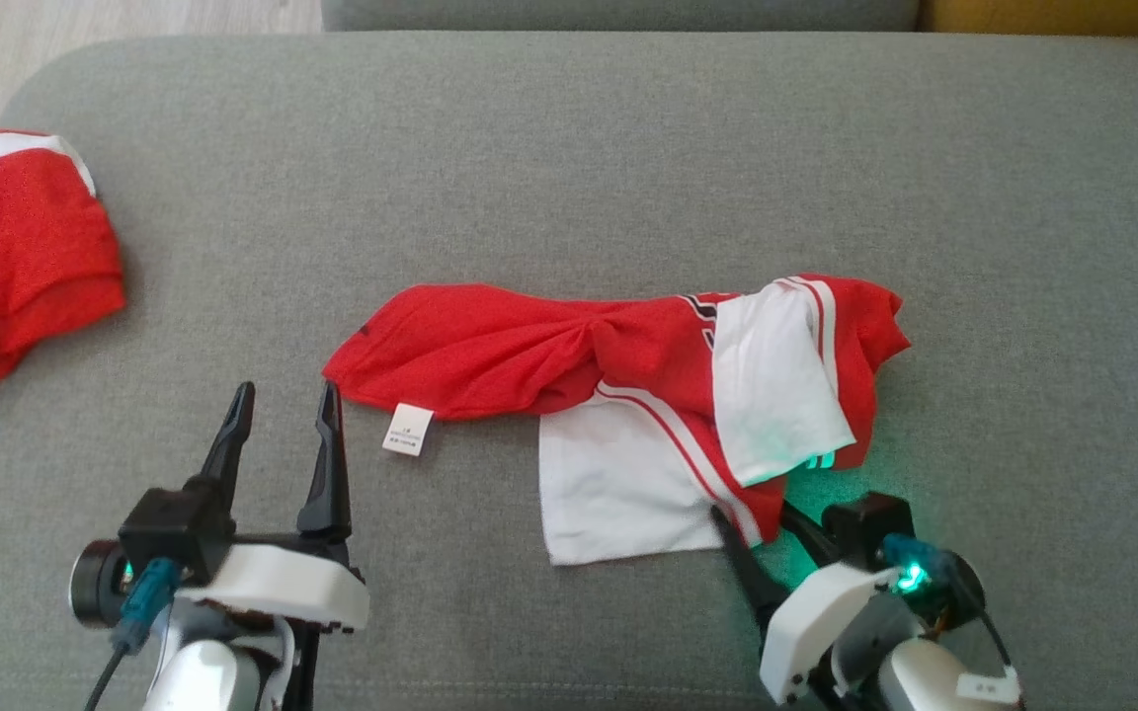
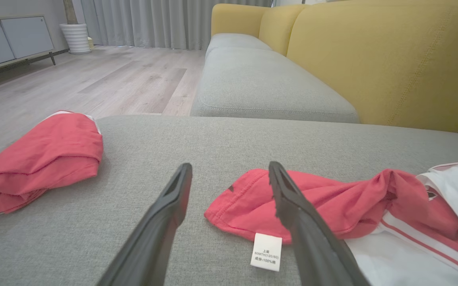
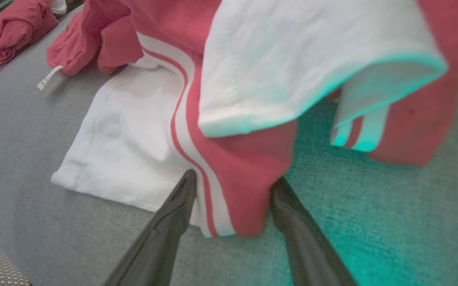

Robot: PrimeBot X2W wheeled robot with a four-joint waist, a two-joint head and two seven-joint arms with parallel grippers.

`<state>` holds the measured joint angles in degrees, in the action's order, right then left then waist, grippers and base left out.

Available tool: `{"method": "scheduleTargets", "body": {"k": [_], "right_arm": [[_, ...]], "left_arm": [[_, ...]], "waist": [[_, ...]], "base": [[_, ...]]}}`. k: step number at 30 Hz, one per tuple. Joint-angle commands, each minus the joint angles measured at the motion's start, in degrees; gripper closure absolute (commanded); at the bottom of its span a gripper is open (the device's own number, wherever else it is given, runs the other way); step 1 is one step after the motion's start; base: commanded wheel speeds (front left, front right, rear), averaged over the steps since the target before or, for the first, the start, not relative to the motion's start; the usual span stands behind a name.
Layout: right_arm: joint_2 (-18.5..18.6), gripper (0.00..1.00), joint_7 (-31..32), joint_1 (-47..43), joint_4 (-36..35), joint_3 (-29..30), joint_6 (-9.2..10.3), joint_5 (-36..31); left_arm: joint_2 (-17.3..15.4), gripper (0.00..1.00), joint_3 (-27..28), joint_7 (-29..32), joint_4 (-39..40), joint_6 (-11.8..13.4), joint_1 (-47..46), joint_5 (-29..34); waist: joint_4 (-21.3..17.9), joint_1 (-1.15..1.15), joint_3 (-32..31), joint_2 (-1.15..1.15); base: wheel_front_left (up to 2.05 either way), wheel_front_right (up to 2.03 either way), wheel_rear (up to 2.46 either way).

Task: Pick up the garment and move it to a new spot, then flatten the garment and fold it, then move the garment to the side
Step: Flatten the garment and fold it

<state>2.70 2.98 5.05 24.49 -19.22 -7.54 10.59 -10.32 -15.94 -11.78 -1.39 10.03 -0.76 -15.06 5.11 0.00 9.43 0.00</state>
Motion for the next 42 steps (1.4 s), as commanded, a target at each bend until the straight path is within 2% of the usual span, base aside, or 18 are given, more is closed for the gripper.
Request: {"method": "scheduleTargets", "body": {"k": [1, 5, 10, 16, 20, 25, 31, 32, 33, 37, 42], "right_arm": [[0.18, 1.0, 0.18, 1.33, 0.33, -1.31, 0.05, 0.54], [0.18, 1.0, -0.6, 2.36, 1.31, 0.48, 0.05, 0.44], [0.19, 1.0, -0.67, 2.44, -1.96, 5.53, 0.05, -2.1], [1.62, 1.0, 2.38, 2.14, -7.48, 12.49, 0.05, -5.29], [3.61, 1.0, 4.69, 4.14, -8.36, 15.8, 0.05, -5.33], [6.88, 1.0, 5.94, 9.03, -5.25, 18.64, 0.05, -3.44], [9.34, 0.98, 5.32, 14.71, 2.01, 17.24, 0.05, -0.59], [9.53, 0.59, 4.83, 15.29, 2.78, 16.86, 0.05, -0.27], [9.67, 0.0, 4.34, 15.76, 3.54, 16.52, 0.05, 0.01], [9.37, 0.0, 1.9, 15.99, 4.85, 15.57, 0.05, 1.55], [8.47, 0.0, -3.19, 13.22, 0.54, 15.1, 0.05, 2.46]], "left_arm": [[-0.28, 0.0, 1.92, -0.8, 1.5, -0.1, -2.94, -0.25], [-0.2, 0.0, 2.11, -1.17, 1.29, -0.1, -3.16, -0.63], [-0.23, 0.0, 2.25, -1.54, 1.19, 0.15, -3.21, -0.71], [-0.22, 0.0, 2.1, -1.82, 0.87, 0.06, -3.76, -0.88], [0.03, 0.0, 1.67, -1.97, 0.41, -0.17, -4.5, -0.95], [0.35, 0.0, 1.06, -2.17, -0.39, -0.65, -5.85, -1.02], [0.62, 0.0, 0.63, -2.45, -1.74, -1.12, -7.13, -1.1], [0.62, 0.0, 0.63, -2.5, -1.93, -1.21, -7.28, -1.16], [0.61, 0.0, 0.63, -2.54, -2.16, -1.28, -7.41, -1.2], [0.47, 0.0, 0.84, -2.71, -2.92, -1.31, -7.31, -1.35], [0.06, 0.0, 1.16, -2.82, -3.55, -1.15, -6.25, -1.59]], "waist": [[0.04, 0.0, 0.34, 0.0], [-0.42, 0.0, 0.78, 0.0], [-1.9, 0.0, 0.92, 0.0], [-3.04, 0.0, 1.28, 0.0], [-3.19, 0.0, 1.85, 0.0], [-2.66, 0.0, 3.17, 0.0], [-2.19, 0.0, 4.17, 0.0], [-2.18, 0.0, 4.31, 0.0], [-2.21, 0.0, 4.37, 0.0], [-2.74, 0.0, 3.82, 0.0], [-3.77, 0.0, 1.82, 0.0]], "base": [[0.0, 0.0, 0.0], [0.0, 0.0, 0.0], [0.0, 0.0, 0.0], [0.0, 0.0, 0.0], [0.0, 0.0, 0.0], [0.0, 0.0, 0.0], [0.0, 0.0, 0.0], [0.0, 0.0, 0.0], [0.0, 0.0, 0.0], [0.0, 0.0, 0.0], [0.0, 0.0, 0.0]]}}
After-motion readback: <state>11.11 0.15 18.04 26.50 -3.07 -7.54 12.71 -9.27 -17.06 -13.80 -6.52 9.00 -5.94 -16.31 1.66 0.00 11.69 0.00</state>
